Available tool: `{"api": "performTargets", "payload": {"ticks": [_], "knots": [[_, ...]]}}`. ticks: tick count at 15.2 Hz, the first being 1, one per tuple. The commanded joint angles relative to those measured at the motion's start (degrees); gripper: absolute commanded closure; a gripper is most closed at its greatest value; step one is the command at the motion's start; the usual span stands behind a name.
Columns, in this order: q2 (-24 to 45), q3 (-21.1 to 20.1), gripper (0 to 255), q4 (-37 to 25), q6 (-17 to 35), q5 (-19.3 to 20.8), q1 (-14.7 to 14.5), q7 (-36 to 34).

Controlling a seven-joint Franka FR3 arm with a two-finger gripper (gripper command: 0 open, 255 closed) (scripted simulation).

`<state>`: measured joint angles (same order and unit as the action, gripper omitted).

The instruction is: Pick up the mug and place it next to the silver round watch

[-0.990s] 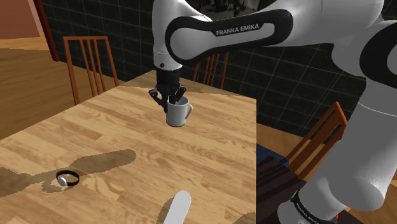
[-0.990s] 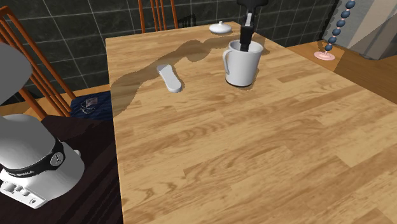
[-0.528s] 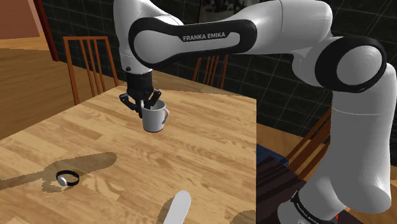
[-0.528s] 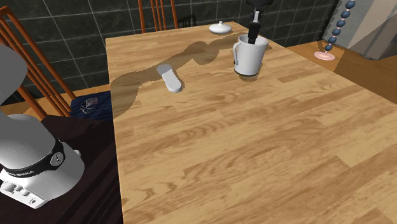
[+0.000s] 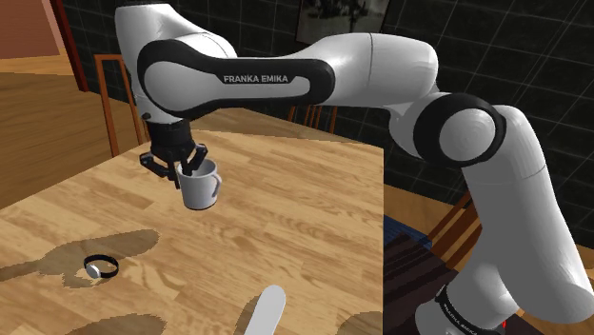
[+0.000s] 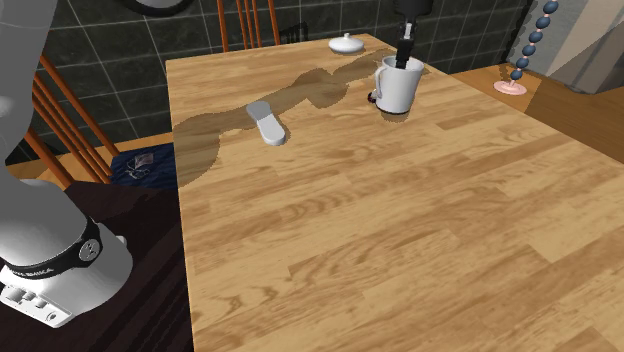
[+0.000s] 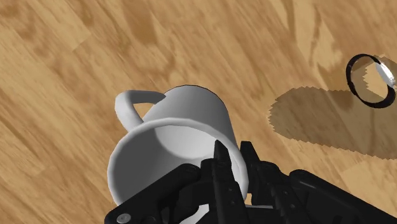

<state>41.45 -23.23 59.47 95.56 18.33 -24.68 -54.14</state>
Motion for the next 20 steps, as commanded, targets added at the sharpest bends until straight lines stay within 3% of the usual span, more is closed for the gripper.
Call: {"api": "performTargets", "payload": {"ticks": [1, 14, 20], "knots": [[0.5, 0.1, 255, 0.7, 1.2, 0.2, 0.0, -0.3], [1.8, 0.5, 255, 9.1, 10.5, 1.0, 1.1, -1.7], [1.8, 0.5, 255, 9.1, 10.5, 1.0, 1.1, -1.7]]}}
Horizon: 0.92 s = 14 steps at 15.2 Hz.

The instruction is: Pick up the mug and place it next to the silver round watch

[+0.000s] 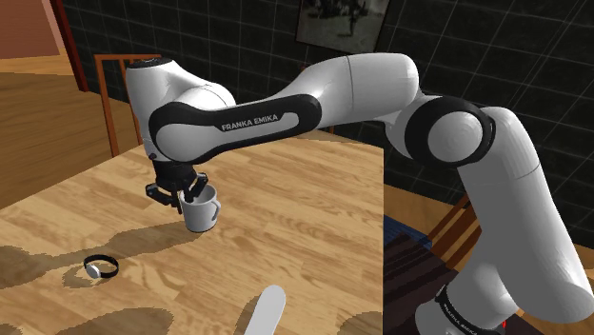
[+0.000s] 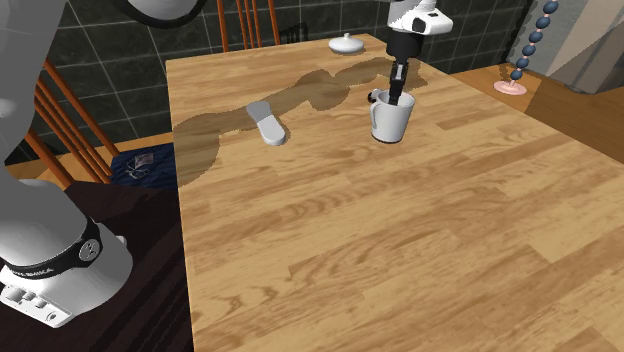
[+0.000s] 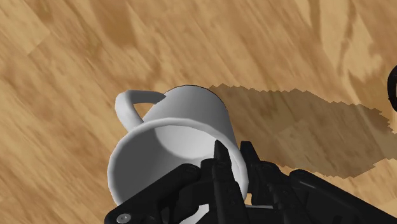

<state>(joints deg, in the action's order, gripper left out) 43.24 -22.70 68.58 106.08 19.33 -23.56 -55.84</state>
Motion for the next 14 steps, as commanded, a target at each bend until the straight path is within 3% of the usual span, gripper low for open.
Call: {"api": "performTargets", "payload": {"ticks": [1, 2, 3, 8, 12, 14], "knots": [[0.0, 0.0, 255, 0.0, 0.0, 0.0, 0.0, 0.0], [0.0, 0.0, 255, 0.0, 0.0, 0.0, 0.0, 0.0], [0.0, 0.0, 0, 0.0, 0.0, 0.0, 0.0, 0.0], [0.0, 0.0, 0, 0.0, 0.0, 0.0, 0.0, 0.0], [-0.7, -0.3, 0, -6.3, -6.7, -0.6, -1.1, 0.8], [-0.7, -0.3, 0, -6.3, -6.7, -0.6, -1.1, 0.8]]}}
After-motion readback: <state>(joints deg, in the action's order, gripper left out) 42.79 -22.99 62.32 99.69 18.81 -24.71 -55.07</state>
